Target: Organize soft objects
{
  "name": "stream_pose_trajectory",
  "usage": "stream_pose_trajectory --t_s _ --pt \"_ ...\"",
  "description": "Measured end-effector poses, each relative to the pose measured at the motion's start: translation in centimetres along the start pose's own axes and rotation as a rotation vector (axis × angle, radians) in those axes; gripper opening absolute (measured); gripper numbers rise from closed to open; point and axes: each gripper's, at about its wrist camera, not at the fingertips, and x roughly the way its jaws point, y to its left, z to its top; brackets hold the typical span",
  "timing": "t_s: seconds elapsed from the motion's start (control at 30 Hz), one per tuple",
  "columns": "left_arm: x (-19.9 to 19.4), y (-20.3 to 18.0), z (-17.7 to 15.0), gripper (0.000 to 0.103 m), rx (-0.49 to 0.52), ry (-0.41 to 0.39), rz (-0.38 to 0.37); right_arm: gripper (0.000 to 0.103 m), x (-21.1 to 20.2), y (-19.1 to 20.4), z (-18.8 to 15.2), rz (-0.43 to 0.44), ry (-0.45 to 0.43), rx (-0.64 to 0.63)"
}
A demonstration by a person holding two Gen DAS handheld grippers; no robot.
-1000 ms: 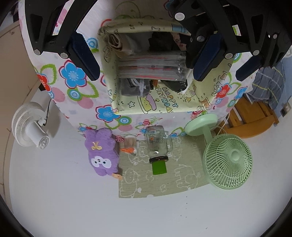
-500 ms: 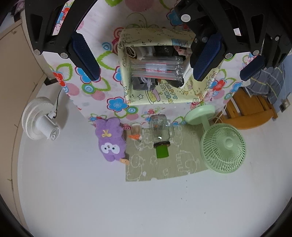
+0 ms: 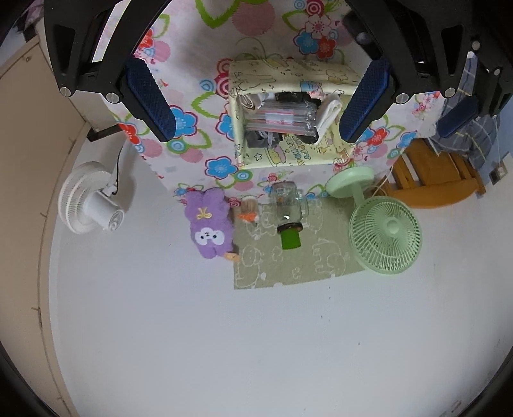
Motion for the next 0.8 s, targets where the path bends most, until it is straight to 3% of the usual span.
stream_pose_trajectory --t_s 0.4,0.8 --pt "-5.5 1.1 -0.4 0.097 0.005 -0.059 0.010 0.103 -6.5 -1.3 -0.4 -0.034 -0.076 0.008" --pt "-9.4 2.4 -1.6 0.099 -0.024 -0.082 0.015 0.103 -10.4 -1.8 -1.8 -0.029 -0.115 0.012"
